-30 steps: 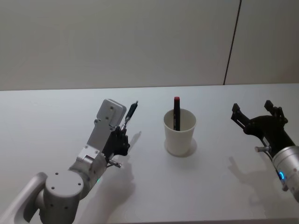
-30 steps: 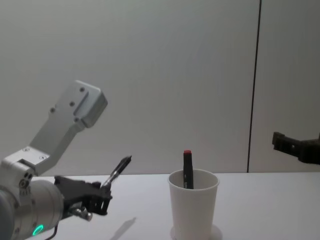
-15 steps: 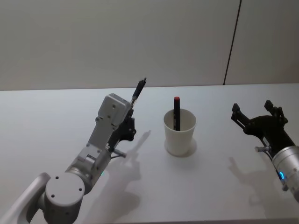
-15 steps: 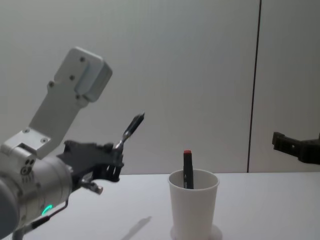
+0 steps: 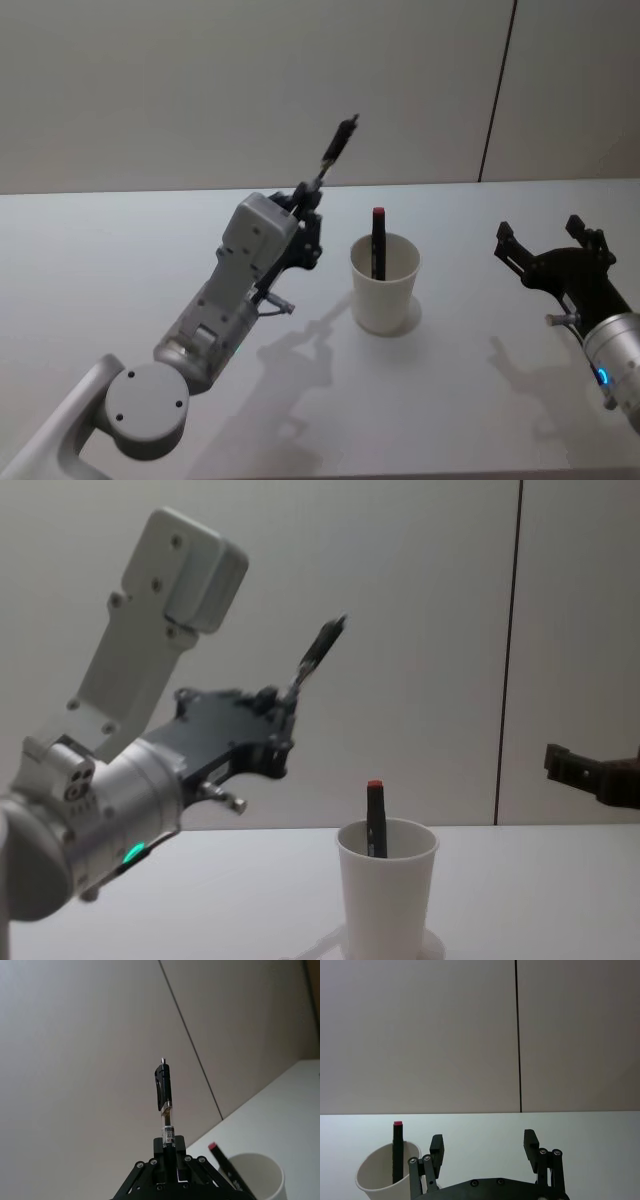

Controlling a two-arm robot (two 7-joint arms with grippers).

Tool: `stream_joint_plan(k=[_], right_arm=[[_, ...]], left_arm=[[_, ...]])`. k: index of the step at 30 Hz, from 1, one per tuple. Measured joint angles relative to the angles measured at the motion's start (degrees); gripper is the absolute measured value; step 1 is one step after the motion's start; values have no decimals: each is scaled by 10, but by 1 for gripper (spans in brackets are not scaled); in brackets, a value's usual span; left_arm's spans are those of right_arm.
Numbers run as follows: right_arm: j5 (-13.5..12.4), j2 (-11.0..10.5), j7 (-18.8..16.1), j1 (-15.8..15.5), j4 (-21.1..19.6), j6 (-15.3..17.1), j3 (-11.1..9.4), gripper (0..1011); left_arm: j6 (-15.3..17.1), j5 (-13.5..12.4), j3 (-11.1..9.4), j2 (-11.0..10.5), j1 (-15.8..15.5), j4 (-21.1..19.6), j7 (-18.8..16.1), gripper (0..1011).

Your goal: Place the pen into the pen holder.

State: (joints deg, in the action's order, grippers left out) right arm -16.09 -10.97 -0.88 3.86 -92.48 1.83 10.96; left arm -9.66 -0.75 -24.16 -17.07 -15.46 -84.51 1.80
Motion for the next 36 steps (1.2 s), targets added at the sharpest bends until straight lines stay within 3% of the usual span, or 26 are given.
stream_joint_plan(k=[8, 15, 24, 36], right_arm=[[0, 0, 0, 0, 0, 0, 0, 1002], [-3, 0, -7, 0, 0, 0, 0, 1002], [-28, -3, -36, 0, -12, 3, -4, 1001], [-74, -12, -67, -2, -36, 9, -14, 1002]], left_arm=[[-86, -9, -1, 17, -27, 34, 41, 136], [-128, -13, -1, 26, -41, 52, 62, 136], [-157, -15, -2, 32, -52, 65, 77, 136], [-173, -16, -2, 36, -57, 72, 85, 136]])
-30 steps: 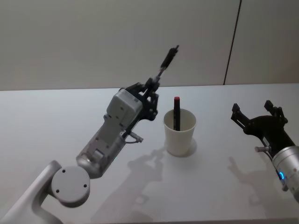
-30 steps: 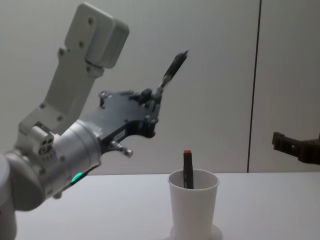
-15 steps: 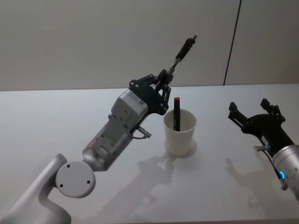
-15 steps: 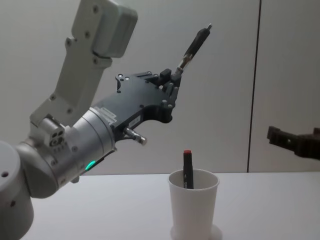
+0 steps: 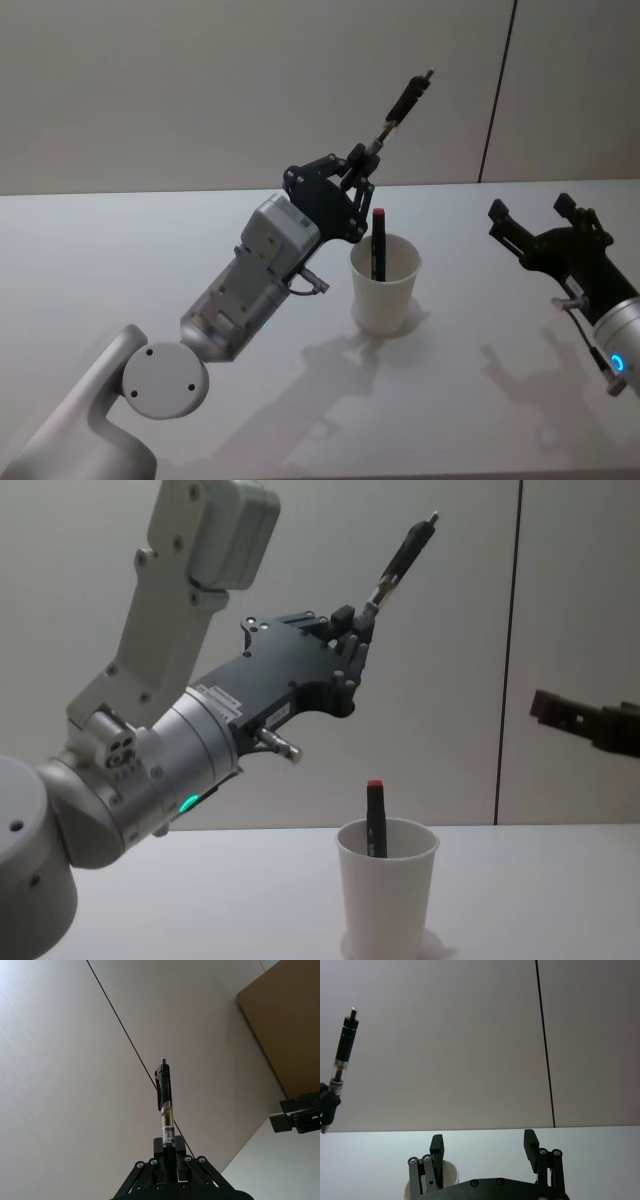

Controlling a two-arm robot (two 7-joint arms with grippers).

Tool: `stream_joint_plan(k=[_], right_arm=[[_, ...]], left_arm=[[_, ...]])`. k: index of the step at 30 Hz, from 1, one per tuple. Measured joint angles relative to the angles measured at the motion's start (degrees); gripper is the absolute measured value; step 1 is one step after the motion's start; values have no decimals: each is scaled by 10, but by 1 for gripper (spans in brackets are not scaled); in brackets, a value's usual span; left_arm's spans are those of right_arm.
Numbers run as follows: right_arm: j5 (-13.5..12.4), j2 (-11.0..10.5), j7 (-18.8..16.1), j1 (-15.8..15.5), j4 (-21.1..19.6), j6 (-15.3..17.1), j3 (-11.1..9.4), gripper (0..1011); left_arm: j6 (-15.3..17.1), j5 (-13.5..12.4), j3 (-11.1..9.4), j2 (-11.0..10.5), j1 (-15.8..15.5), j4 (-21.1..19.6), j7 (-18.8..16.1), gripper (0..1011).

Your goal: Place the pen into the pen holder.

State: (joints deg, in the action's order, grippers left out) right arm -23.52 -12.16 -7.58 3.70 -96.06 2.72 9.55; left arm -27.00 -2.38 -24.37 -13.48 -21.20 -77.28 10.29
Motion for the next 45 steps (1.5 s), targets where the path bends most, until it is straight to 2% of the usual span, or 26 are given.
stream_joint_plan(k=[5, 13, 14, 17, 18, 25, 36, 45], right_arm=[[-23, -5, -15, -1, -6, 0, -6, 1002], [-83, -15, -57, -2, -16, 4, -17, 1002], [-95, -17, -66, -2, -18, 7, -19, 1001], [-116, -19, -78, 0, -22, 14, -22, 1002], [-116, -19, -78, 0, -22, 14, -22, 1002], [-169, -21, -108, 9, -32, 42, -24, 1002], [-212, -17, -128, 22, -48, 80, -19, 1002], [-225, -7, -120, 34, -62, 101, -8, 1002]], left_arm=[[-4, 0, 0, 1, -1, 1, 2, 136], [-8, -1, 0, 1, -2, 3, 4, 136], [-8, -1, 0, 1, -3, 3, 4, 136], [-8, -1, 0, 2, -3, 3, 4, 136], [-8, -1, 0, 2, -3, 3, 4, 136], [-10, -1, 0, 2, -3, 4, 5, 136], [-11, -1, 0, 2, -4, 4, 5, 136], [-11, -1, 0, 2, -3, 4, 5, 136]])
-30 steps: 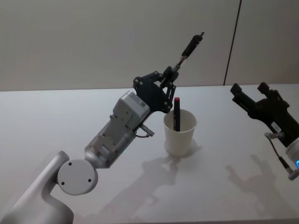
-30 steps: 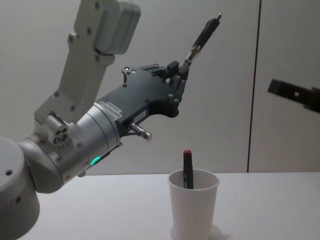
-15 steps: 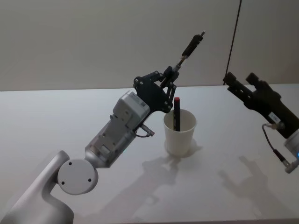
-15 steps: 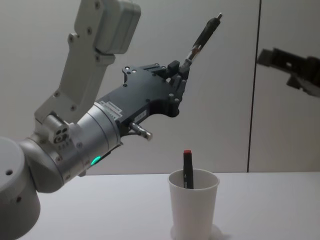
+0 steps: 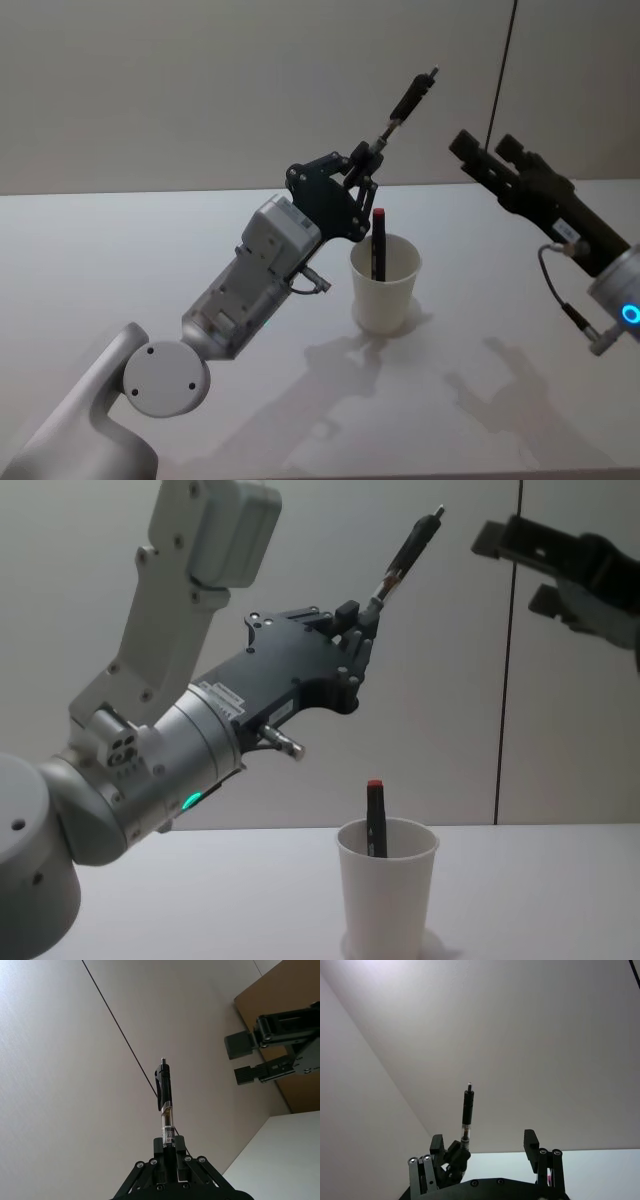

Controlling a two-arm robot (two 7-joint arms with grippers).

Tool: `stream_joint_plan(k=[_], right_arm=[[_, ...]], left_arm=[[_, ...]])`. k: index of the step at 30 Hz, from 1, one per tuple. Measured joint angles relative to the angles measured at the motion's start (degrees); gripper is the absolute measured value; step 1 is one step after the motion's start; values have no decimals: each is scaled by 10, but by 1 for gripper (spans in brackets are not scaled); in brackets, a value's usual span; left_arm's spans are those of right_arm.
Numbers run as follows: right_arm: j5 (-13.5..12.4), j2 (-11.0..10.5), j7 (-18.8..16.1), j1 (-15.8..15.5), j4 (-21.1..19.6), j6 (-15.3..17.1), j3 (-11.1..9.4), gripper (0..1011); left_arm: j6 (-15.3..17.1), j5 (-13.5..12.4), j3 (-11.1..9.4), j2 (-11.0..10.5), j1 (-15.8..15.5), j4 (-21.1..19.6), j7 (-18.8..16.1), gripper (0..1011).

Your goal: Place the pen into the pen holder.

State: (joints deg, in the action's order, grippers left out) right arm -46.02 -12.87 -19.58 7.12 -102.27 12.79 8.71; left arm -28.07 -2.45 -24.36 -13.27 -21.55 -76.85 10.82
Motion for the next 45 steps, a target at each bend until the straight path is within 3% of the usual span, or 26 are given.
stream_joint_plan(k=[11, 25, 41, 45], right_arm=[[3, 17, 48, 15, -13, 14, 12, 1002], [39, 59, 145, 48, -17, 39, 38, 1002], [61, 94, 184, 80, -2, 64, 60, 1002], [62, 100, 188, 86, 4, 68, 63, 946]], left_arm=[[0, 0, 0, 0, 0, 0, 0, 136], [0, 0, 0, 0, 0, 0, 0, 136], [0, 0, 0, 0, 0, 0, 0, 136], [0, 0, 0, 0, 0, 0, 0, 136]])
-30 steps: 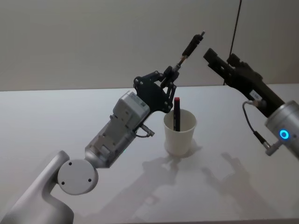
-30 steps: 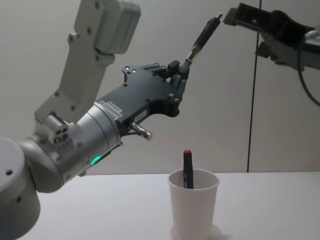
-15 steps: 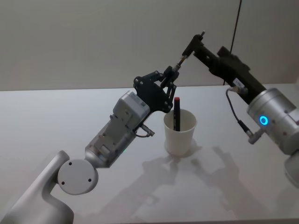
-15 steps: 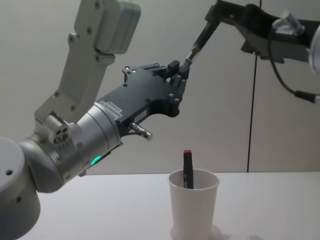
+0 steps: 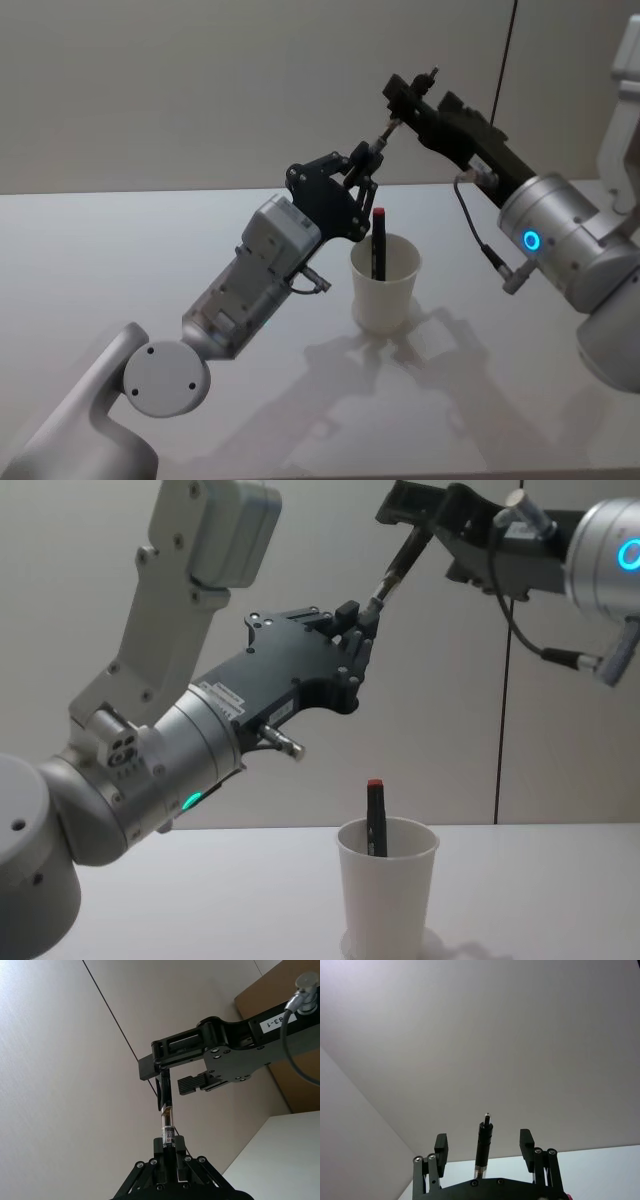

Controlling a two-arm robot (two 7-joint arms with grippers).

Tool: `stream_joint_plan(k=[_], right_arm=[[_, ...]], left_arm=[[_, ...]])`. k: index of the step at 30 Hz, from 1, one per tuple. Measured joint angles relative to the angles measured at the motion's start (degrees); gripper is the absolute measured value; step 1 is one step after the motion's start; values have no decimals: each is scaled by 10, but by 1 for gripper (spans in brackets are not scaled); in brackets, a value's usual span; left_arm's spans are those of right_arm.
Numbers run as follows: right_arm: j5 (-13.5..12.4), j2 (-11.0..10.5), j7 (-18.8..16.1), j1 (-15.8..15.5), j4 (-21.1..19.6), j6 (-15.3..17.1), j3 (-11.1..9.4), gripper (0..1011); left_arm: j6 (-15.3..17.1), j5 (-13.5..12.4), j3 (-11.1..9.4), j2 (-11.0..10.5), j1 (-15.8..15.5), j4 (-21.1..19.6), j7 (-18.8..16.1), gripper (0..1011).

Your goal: Place the pen into the pen holder.

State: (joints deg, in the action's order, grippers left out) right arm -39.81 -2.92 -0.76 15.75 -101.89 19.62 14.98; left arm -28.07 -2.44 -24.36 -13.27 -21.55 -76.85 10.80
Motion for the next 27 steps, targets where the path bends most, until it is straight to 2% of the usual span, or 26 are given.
stream_joint_plan(k=[5, 13, 17, 18, 19, 22, 27], right_arm=[[0, 5, 4, 7, 6, 4, 3, 814], [0, 10, 11, 13, 10, 8, 5, 539], [-2, 10, 14, 15, 10, 9, 5, 446], [-2, 10, 15, 15, 10, 9, 5, 378], [-3, 10, 15, 15, 10, 10, 5, 378], [-4, 10, 18, 16, 9, 10, 5, 253], [-7, 10, 19, 16, 7, 11, 5, 134]], left_arm=[[0, 0, 0, 0, 0, 0, 0, 136], [0, 0, 0, 0, 0, 0, 0, 136], [0, 0, 0, 0, 0, 0, 0, 136], [0, 0, 0, 0, 0, 0, 0, 136], [0, 0, 0, 0, 0, 0, 0, 136], [0, 0, 0, 0, 0, 0, 0, 136], [0, 0, 0, 0, 0, 0, 0, 136]])
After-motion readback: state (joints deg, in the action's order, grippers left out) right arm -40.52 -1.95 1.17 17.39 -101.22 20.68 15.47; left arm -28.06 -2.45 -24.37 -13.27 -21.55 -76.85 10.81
